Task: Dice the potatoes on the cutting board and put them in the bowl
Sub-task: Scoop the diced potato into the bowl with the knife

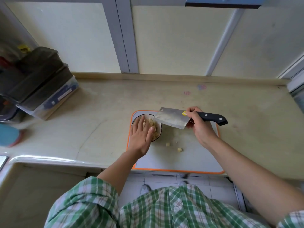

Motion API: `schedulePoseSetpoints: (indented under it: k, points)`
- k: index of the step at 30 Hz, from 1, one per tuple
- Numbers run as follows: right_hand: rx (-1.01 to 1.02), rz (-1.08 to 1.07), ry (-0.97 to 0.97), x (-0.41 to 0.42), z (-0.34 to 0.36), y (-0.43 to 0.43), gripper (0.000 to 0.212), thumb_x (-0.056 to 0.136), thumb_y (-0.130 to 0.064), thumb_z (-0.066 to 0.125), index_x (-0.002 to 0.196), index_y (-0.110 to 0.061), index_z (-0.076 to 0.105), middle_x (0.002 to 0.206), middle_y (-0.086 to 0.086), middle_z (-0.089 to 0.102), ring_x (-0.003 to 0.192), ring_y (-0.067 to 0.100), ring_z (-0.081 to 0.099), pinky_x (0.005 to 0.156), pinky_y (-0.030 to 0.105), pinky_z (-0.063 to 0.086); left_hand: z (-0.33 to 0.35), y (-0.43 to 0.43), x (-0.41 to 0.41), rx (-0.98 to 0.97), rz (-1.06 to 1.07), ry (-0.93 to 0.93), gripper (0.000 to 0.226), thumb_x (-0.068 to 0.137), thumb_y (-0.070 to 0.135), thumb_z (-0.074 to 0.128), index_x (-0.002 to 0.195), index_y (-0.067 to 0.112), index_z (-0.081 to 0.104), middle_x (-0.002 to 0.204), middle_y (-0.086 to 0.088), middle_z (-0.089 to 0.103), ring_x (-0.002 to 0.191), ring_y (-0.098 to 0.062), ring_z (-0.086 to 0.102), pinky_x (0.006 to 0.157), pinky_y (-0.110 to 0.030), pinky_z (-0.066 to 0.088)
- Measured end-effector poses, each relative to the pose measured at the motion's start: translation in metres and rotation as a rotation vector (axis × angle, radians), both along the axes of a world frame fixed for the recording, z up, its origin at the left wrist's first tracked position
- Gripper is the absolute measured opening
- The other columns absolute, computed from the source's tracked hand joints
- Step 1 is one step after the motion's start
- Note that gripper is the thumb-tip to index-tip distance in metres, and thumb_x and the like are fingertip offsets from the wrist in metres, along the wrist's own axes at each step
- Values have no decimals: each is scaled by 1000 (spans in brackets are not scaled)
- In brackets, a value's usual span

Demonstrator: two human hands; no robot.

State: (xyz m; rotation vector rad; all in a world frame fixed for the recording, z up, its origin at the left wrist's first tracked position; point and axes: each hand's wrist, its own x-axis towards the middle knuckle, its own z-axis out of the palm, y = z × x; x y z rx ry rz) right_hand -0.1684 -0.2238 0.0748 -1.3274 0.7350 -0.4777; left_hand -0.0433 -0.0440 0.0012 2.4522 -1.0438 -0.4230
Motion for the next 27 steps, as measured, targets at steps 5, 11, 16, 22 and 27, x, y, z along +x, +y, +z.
schedulePoseSetpoints:
  k: [5, 11, 16, 22, 27]
  points:
    - [-90, 15, -139, -18, -2, -12, 13, 82, -5, 66, 86, -13, 56, 72, -4, 54, 61, 13, 51, 65, 26, 43, 9, -14, -2, -266, 85, -143, 41, 88, 32, 36, 104, 12, 68, 106, -10, 62, 99, -34, 54, 85, -38, 40]
    - [-261, 196, 61, -51, -20, -27, 28, 83, 14, 62, 104, -2, 52, 91, 2, 51, 75, 5, 55, 75, 13, 46, 7, -34, -16, -343, 131, -143, 17, 85, 18, 50, 81, 13, 66, 74, -3, 54, 74, -28, 47, 67, -39, 39]
    - [52, 118, 104, -64, -42, -23, 22, 86, 10, 48, 95, -9, 56, 86, 3, 60, 73, 12, 67, 72, 15, 51, -5, -22, -10, -251, 319, -96, 24, 86, 14, 46, 85, 11, 70, 90, -8, 60, 90, -29, 47, 75, -31, 32]
    - [103, -16, 137, -72, -63, -22, 30, 95, 3, 33, 91, -5, 62, 91, 10, 62, 85, 28, 69, 81, 26, 55, 16, -21, -19, -368, 250, 177, 36, 66, -16, 41, 55, 15, 55, 66, 2, 51, 63, -13, 43, 55, -26, 27]
    - [4, -23, 242, -79, -76, -14, 17, 93, 8, 47, 96, -7, 55, 86, 10, 59, 67, 16, 69, 71, 23, 55, 10, -34, -45, -319, 29, 419, 37, 73, -7, 38, 56, 23, 53, 56, 8, 55, 55, -13, 49, 53, -28, 38]
